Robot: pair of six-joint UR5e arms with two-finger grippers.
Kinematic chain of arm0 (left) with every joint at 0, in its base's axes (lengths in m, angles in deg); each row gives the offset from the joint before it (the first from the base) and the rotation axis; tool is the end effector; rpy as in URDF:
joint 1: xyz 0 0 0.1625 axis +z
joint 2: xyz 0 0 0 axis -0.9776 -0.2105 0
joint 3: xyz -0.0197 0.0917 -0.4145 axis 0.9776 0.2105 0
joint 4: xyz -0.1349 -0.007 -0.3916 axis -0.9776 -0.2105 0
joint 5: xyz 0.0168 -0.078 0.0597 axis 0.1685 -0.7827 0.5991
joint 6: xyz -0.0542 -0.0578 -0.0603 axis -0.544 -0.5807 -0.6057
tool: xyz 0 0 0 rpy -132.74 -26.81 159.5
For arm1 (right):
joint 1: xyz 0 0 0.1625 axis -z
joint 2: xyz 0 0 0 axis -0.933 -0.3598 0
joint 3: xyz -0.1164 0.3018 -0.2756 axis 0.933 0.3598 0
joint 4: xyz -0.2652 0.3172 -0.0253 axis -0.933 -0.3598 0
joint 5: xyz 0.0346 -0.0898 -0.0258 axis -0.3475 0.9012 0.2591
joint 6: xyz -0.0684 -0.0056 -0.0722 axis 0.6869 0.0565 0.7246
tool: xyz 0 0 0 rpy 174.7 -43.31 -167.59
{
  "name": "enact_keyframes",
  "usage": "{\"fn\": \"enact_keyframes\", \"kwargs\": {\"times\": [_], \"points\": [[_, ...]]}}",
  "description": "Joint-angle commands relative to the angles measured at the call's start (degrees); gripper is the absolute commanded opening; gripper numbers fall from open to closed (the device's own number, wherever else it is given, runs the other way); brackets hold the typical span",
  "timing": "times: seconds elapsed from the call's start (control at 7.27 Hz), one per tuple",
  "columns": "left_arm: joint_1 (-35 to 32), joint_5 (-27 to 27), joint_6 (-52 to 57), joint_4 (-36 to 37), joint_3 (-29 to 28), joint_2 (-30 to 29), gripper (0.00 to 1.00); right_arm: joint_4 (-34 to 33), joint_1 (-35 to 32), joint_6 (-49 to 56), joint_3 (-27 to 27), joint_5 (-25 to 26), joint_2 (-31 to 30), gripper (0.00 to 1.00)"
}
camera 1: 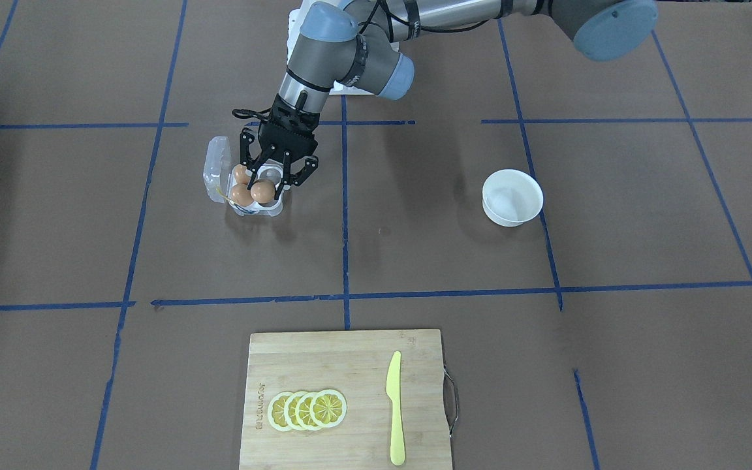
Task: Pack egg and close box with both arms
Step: 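Lower the egg into an empty cup and open the left gripper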
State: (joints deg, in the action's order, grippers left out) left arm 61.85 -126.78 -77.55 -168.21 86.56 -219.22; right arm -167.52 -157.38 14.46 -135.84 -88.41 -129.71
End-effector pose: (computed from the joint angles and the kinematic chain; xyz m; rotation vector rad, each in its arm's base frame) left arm 0.6849 -0.3572 0.1023 0.5776 1.2235 -0.1003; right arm 0.0472 -0.4969 0.5820 0.0337 -0.8217 -0.0176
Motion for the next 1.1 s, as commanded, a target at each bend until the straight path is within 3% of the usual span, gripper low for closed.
{"fn": "enact_keyframes", "kwargs": {"times": [0.0,0.55,0.83,0.96], "points": [[0.00,-0.07,0.00,-0.07,0.12,-0.06,0.85,0.00,0.05,-0.09,0.06,0.00,0.07,1.00],[-0.79,-0.86,0.09,-0.07,1.86,0.03,0.96,0.00,0.05,-0.09,0.14,-0.26,0.42,1.00],[-4.99,-10.39,0.26,0.98,4.94,0.38,0.99,0.09,0.05,-6.11,-0.90,-0.87,1.12,1.00],[-6.58,-10.96,0.26,1.77,6.26,1.51,0.99,0.09,0.83,-7.72,-2.48,-1.84,1.13,1.00]]}}
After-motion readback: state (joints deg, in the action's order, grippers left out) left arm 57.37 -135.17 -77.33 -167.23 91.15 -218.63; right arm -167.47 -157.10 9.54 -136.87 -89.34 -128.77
